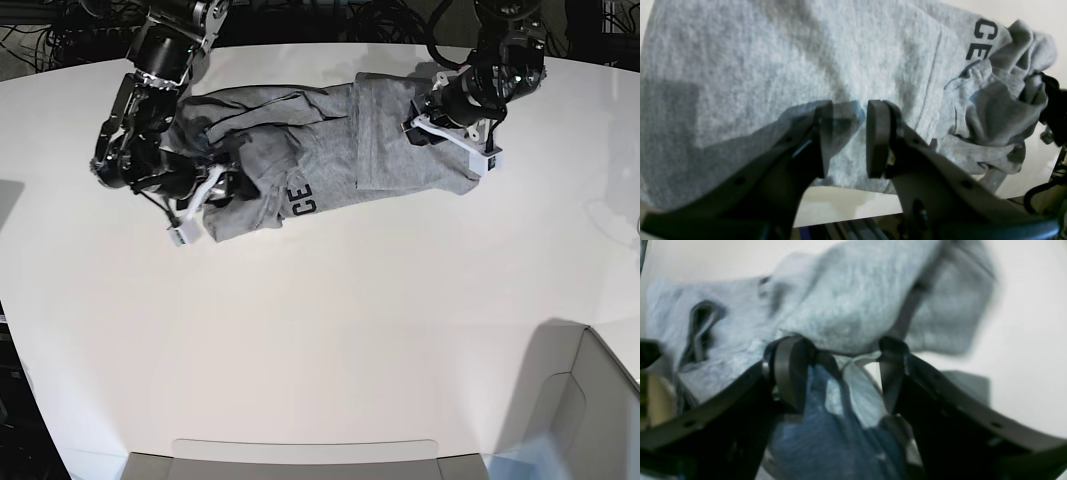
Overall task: Fold the T-shirt properly
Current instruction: 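Grasp the strip end with the right gripper and fold it inward, then release the right gripper and push the bundle toward the left gripper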
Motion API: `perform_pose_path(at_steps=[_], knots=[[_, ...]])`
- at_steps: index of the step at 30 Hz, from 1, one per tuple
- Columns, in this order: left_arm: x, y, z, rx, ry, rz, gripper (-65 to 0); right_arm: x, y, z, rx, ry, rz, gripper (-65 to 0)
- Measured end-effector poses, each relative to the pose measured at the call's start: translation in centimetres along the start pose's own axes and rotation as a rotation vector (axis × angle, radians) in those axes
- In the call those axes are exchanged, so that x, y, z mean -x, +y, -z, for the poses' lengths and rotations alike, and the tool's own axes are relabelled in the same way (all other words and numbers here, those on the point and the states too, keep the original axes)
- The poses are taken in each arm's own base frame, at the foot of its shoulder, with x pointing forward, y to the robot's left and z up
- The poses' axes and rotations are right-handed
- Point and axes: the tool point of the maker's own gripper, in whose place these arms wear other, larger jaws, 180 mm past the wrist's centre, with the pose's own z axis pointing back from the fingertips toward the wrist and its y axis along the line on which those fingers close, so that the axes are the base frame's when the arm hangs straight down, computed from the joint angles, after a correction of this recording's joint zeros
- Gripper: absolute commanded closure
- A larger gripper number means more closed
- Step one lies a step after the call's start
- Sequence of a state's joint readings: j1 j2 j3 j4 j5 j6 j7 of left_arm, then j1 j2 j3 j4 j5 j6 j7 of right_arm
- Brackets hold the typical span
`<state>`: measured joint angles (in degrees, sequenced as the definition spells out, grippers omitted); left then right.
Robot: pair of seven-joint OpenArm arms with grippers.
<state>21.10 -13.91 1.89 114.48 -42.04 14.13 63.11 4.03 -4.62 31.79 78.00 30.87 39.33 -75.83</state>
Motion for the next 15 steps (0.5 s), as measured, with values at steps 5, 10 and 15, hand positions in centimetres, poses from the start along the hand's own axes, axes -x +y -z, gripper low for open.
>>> perform_pose_path(at_steps=[5, 10, 15], knots=[[0.0, 0.0, 0.0, 0.0, 0.0, 0.0, -16.5, 2.4, 3.6, 0.9, -0.036, 0.061, -0.085, -34.1], [0.0, 0.0, 0.0, 0.001, 0.0, -0.002, -16.5, 2.9, 4.0, 1.0, -0.03, 0.098, -0.116, -19.5], [-0.1, -0.1, 0.0, 0.002, -0.002, -0.001, -16.5, 3.0, 3.4, 0.9, -0.004, 0.135, -0.131, 0.0]])
